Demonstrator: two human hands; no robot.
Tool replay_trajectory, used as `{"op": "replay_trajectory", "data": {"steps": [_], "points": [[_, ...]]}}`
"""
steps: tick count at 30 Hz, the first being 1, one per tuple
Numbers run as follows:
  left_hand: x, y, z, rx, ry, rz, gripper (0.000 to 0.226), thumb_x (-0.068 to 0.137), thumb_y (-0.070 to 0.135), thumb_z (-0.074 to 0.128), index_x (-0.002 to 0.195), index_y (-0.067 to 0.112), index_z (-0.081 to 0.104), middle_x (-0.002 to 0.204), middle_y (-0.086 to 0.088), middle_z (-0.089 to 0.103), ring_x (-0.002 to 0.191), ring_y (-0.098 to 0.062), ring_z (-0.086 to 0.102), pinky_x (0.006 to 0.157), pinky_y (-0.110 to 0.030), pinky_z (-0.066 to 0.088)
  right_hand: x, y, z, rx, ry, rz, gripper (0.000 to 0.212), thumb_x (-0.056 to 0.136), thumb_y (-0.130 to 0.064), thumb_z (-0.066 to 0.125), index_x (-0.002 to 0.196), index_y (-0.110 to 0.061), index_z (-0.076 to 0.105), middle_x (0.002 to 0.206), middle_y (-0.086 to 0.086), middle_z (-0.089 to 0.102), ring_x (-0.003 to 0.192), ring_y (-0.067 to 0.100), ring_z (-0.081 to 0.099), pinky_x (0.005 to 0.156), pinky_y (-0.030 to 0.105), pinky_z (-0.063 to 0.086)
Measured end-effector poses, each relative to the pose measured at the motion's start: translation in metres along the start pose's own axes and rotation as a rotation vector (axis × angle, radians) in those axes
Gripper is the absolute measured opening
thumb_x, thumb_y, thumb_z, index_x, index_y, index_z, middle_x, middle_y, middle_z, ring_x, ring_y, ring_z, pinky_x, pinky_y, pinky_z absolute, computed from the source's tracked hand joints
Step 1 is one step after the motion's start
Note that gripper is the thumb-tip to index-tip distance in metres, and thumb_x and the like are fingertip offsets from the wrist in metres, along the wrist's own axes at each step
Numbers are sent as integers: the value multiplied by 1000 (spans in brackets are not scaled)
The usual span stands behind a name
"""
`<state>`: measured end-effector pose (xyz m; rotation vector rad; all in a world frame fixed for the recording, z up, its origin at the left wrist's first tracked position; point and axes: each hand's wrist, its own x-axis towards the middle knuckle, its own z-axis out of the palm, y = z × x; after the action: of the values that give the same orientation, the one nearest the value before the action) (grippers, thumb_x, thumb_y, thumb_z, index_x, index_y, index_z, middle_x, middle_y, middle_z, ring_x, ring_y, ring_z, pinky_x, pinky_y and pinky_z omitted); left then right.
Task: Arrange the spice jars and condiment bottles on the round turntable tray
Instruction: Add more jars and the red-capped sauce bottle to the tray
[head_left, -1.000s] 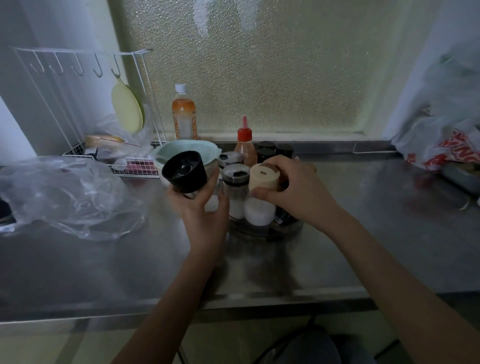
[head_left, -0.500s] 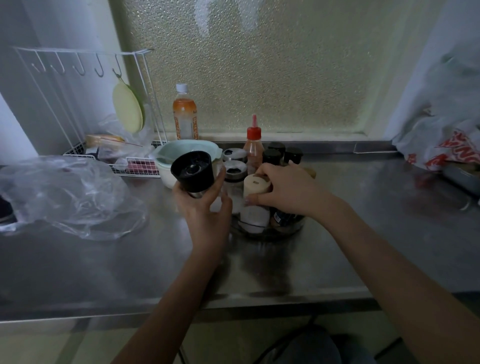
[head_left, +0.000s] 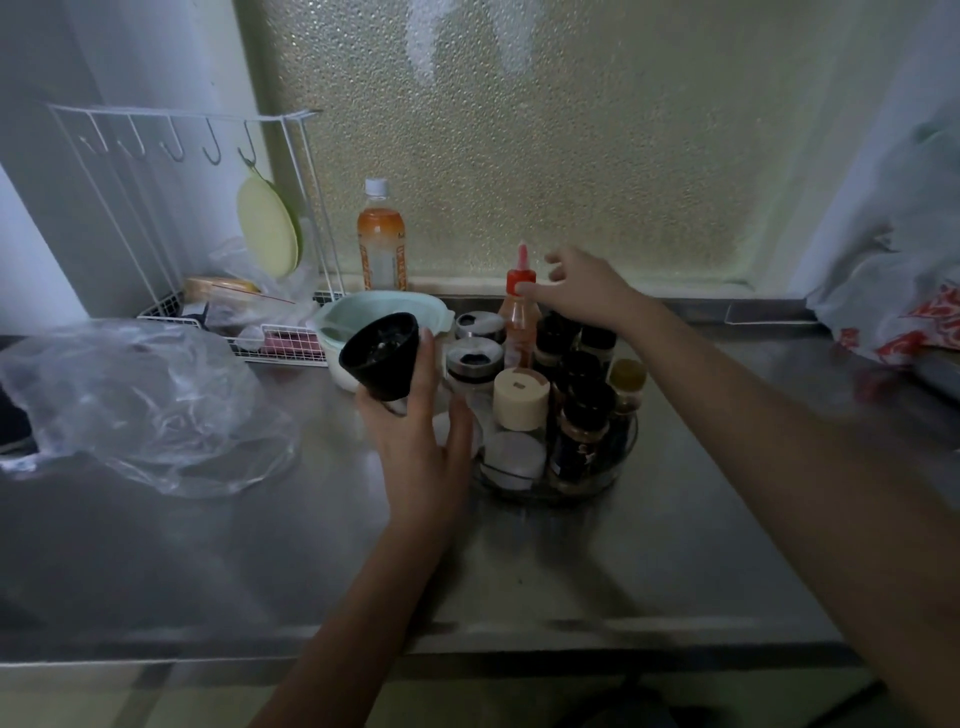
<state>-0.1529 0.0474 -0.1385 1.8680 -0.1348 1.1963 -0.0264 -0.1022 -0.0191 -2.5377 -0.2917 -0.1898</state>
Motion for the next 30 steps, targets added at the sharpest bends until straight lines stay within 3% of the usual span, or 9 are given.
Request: {"op": "replay_trajectory", "data": {"steps": [3,7,10,12,14,16,18,23,30], "points": [[3,1,-1,-53,23,61,56,88,28,45,137,44,22,136,-12,21,128,5,31,105,-29,41,18,-3,16,24,-48,-34,51,82,-42,66,117,-7,56,111,12,63,102,26,59,80,33,44],[26,-1,-10,-101,52,68,53,93,27,40,139,42,17,139,-5,28,126,-25,44,94,-52,49,16,-4,14,178,-8,-114,25,83,-30,68,99,-11,63,89,8,62,84,22,59,64,27,40],[61,15,-16,-247,102,89,63,97,17,43,148,25,7,140,19,22,125,2,40,93,-33,50,9,-9,-18,401,226,-156,24,83,-27,68,104,-14,63,94,6,65,82,14,61,72,24,46],[103,21,-7,-294,109,113,79,93,5,52,147,5,-6,150,10,10,122,14,37,89,-20,48,3,-14,-46,485,377,-166,31,83,-31,68,109,-15,62,97,0,64,85,10,61,76,23,47],[148,21,13,-330,9,71,103,82,8,65,146,9,-15,156,-16,11,123,-7,50,90,-35,53,-2,-14,-69,513,493,-167,30,82,-37,67,105,-19,61,98,-1,64,90,12,61,79,25,48],[174,18,37,-307,-137,75,117,72,13,74,146,16,-17,152,-15,27,119,-33,53,92,-52,50,-9,-9,-80,494,582,-167,35,80,-42,66,105,-18,62,100,0,64,95,14,62,82,26,48],[177,17,58,-271,-271,92,114,69,5,75,148,10,-7,136,13,37,109,-23,58,93,-47,51,-17,-1,-83,459,631,-161,41,81,-45,64,107,-14,62,102,1,64,98,15,62,86,27,49],[177,6,84,-112,-460,-1,60,66,19,84,115,9,51,104,-2,59,97,-22,59,85,-43,53,-31,21,-76,404,639,-157,25,85,-35,64,99,-14,60,90,-5,58,84,6,55,65,2,38],[162,-6,89,-41,-737,-129,48,68,15,83,103,10,50,98,-9,59,89,-23,58,71,-35,52,-37,21,-59,427,557,-181,19,84,-35,66,91,-21,55,79,-16,56,67,-13,54,58,1,37]]}}
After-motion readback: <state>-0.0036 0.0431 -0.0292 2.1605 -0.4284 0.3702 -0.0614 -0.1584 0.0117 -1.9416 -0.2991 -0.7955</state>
